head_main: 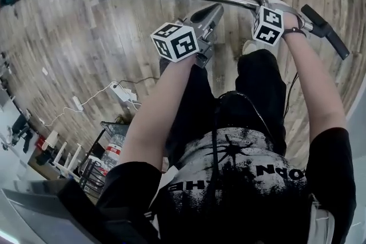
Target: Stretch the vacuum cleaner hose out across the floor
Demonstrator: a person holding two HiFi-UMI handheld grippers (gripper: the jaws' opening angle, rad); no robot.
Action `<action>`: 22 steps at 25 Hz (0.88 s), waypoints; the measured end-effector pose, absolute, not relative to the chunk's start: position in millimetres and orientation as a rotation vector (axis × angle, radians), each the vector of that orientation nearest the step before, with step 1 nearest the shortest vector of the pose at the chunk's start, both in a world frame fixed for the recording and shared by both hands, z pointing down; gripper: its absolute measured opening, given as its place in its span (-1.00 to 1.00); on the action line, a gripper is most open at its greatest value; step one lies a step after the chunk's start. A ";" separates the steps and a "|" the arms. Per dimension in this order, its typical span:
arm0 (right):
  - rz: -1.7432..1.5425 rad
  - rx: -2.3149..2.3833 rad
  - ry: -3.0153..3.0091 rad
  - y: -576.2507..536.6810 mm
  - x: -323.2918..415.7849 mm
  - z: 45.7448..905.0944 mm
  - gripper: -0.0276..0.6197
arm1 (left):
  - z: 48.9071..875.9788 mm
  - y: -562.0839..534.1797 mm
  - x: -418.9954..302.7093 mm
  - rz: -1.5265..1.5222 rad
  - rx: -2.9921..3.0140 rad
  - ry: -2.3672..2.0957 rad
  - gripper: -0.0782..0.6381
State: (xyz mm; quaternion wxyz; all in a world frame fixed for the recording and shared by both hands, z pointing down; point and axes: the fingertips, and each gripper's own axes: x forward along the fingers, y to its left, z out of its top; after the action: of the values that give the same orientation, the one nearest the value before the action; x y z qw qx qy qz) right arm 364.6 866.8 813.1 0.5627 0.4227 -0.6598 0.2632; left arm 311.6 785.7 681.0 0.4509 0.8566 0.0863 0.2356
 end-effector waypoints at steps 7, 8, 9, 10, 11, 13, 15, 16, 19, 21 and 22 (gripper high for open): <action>0.548 0.970 -1.506 874.7 396.0 953.6 -0.64 | 783.7 790.7 370.9 0.783 2.318 0.608 -0.78; 0.554 0.977 -1.496 878.8 401.8 976.3 -0.64 | 800.4 792.6 376.4 0.810 2.332 0.658 -0.78; 0.562 0.980 -1.486 883.6 407.0 999.7 -0.64 | 817.5 794.9 380.8 0.837 2.342 0.704 -0.78; 0.571 0.982 -1.475 888.3 412.4 1023.8 -0.64 | 834.7 797.1 384.7 0.865 2.349 0.751 -0.78; 0.581 0.983 -1.462 893.2 418.6 1048.3 -0.64 | 852.2 799.6 388.3 0.892 2.353 0.799 -0.78; 0.611 0.973 -1.430 904.9 431.5 1097.1 -0.65 | 887.0 807.2 393.8 0.953 2.360 0.898 -0.78; 0.639 0.943 -1.402 919.0 439.2 1143.3 -0.67 | 920.7 817.2 394.9 1.024 2.376 0.994 -0.78; 0.646 0.927 -1.395 925.0 440.7 1163.8 -0.68 | 935.9 821.8 394.5 1.056 2.392 1.034 -0.78; 0.649 0.914 -1.396 936.5 437.7 1206.7 -0.69 | 967.5 834.8 391.0 1.116 2.438 1.105 -0.78; 0.648 0.903 -1.392 939.9 435.4 1224.0 -0.69 | 977.9 839.0 390.9 1.161 2.471 1.126 -0.78; 0.648 0.898 -1.395 939.7 434.3 1231.0 -0.68 | 979.9 839.4 392.5 1.179 2.489 1.133 -0.78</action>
State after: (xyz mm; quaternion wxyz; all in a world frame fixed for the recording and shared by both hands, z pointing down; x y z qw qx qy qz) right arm 434.3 939.7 1231.0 0.6291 0.3918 -0.6088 0.2830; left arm 392.5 839.4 979.9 0.0817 0.8330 0.3793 0.3945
